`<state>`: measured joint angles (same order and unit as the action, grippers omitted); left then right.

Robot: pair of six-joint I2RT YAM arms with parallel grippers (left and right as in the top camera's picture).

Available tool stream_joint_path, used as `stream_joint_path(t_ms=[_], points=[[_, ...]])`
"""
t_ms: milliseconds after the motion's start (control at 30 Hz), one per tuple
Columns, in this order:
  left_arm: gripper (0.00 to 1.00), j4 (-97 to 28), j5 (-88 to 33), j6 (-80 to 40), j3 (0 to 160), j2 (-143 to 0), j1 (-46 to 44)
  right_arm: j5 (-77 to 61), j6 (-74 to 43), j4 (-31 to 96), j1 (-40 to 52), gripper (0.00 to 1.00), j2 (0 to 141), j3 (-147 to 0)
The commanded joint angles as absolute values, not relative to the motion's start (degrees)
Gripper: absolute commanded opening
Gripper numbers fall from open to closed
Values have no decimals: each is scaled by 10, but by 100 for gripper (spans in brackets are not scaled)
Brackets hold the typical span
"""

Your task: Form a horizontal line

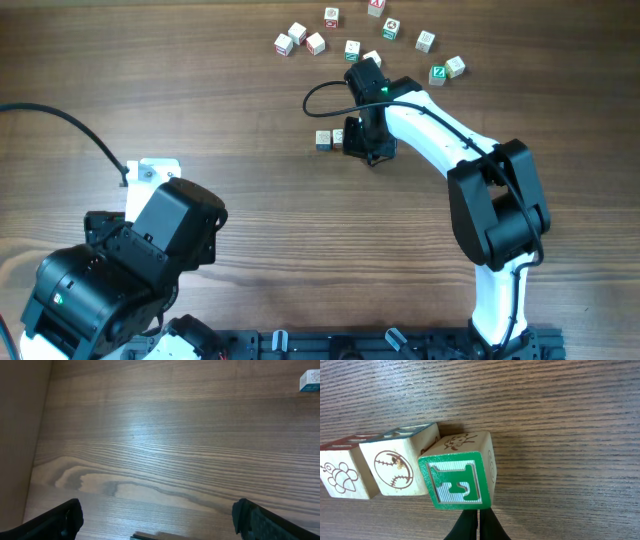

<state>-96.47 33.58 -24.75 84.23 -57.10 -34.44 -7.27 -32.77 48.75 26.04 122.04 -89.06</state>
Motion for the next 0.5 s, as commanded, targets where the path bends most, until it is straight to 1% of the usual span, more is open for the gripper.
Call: stream_joint_path(t_ms=[0,467], points=[[100,-965,339,-260,843,-569,-342,-77,-332,485,260,5,1232,-885],[100,-965,339,-260,843,-569,-342,-91,-331,480,260,5,1232,-885]])
